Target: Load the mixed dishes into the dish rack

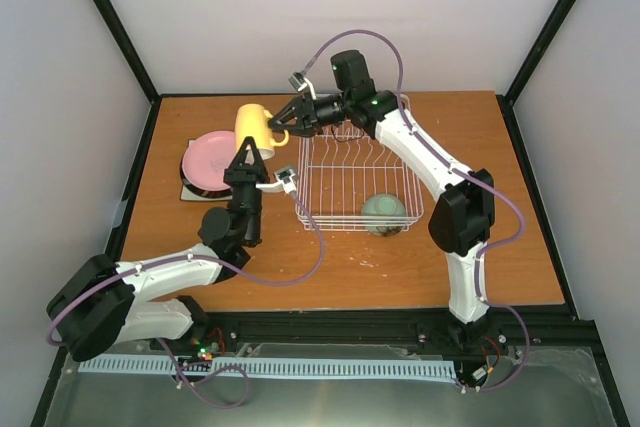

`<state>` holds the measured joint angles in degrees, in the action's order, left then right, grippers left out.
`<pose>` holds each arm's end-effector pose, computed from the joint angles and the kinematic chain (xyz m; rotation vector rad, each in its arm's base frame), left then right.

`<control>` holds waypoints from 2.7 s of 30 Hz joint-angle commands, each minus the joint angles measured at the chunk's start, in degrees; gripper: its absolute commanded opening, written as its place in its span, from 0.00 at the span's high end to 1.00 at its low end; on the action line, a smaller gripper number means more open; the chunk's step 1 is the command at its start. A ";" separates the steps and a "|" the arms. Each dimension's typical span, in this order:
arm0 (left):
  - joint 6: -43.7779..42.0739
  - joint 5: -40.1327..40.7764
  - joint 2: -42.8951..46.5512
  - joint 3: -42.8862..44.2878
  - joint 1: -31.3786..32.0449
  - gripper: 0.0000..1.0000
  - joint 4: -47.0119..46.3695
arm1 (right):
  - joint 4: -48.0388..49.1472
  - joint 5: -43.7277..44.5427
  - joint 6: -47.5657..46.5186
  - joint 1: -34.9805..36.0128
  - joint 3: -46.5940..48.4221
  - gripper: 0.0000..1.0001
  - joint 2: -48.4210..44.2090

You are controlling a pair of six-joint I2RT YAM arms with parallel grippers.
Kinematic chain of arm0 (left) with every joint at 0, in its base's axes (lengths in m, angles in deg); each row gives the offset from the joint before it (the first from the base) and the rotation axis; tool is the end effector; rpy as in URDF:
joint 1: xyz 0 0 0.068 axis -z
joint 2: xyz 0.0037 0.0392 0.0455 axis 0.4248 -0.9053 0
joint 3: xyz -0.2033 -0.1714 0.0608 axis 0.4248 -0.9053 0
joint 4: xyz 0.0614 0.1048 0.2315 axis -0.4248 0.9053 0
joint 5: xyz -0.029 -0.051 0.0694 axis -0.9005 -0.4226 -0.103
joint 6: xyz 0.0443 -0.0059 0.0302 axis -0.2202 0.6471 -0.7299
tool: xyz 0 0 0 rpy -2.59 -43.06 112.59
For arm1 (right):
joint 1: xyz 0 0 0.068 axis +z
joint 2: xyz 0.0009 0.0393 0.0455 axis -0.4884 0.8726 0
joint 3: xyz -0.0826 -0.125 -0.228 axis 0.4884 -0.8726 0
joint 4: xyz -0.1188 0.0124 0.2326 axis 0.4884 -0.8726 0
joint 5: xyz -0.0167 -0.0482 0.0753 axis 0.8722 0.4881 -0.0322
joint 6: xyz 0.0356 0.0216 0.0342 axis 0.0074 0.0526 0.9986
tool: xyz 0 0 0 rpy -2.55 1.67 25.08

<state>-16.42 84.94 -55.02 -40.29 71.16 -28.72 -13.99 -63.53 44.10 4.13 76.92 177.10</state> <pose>0.1779 -0.1498 0.2869 0.8284 0.9901 1.2129 0.3723 0.2841 0.3641 -0.7387 2.1729 1.9002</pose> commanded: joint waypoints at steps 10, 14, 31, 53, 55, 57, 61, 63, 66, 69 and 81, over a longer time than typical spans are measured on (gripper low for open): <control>-1.43 -5.15 -0.49 5.14 0.65 0.99 -5.18 | -4.39 -4.35 -4.68 2.92 0.02 0.97 0.65; -1.17 -4.21 -1.32 6.35 0.65 0.92 -5.91 | -4.08 -3.52 -5.78 2.93 -0.59 0.97 -0.21; 60.77 -5.37 26.05 15.14 0.71 0.00 49.95 | 9.60 5.20 -3.35 -8.34 -12.71 0.97 -5.80; 68.05 -10.48 39.37 18.76 0.65 0.00 57.75 | 28.90 39.52 -36.11 -10.07 -57.67 0.97 -43.31; 67.74 -10.50 39.17 17.56 0.64 0.00 55.63 | 30.13 39.67 -38.45 -10.07 -61.57 0.97 -45.43; 67.71 -10.30 38.88 16.66 0.65 0.00 54.39 | 31.49 39.22 -40.37 -10.05 -64.99 0.97 -46.21; 67.85 -9.32 38.24 15.10 0.49 0.00 53.01 | 38.19 38.56 -42.23 -8.88 -70.40 0.97 -44.79; 67.68 -8.13 38.31 13.64 0.56 0.00 50.81 | 40.42 38.61 -42.97 -8.24 -71.14 0.97 -42.54; 68.50 -7.38 38.88 12.37 0.32 0.00 49.91 | 42.27 38.16 -43.90 -7.61 -70.90 0.97 -38.18; 69.14 -6.95 39.52 11.95 0.01 0.00 50.59 | 42.89 37.81 -44.47 -7.08 -70.05 0.97 -34.14; 67.93 -6.45 40.87 11.36 -1.38 0.00 51.22 | 35.97 39.18 -49.64 -6.13 -63.88 0.97 -22.77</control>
<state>52.01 77.62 -14.52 -28.75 70.50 23.56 20.02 -23.66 -2.70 -2.45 8.90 152.93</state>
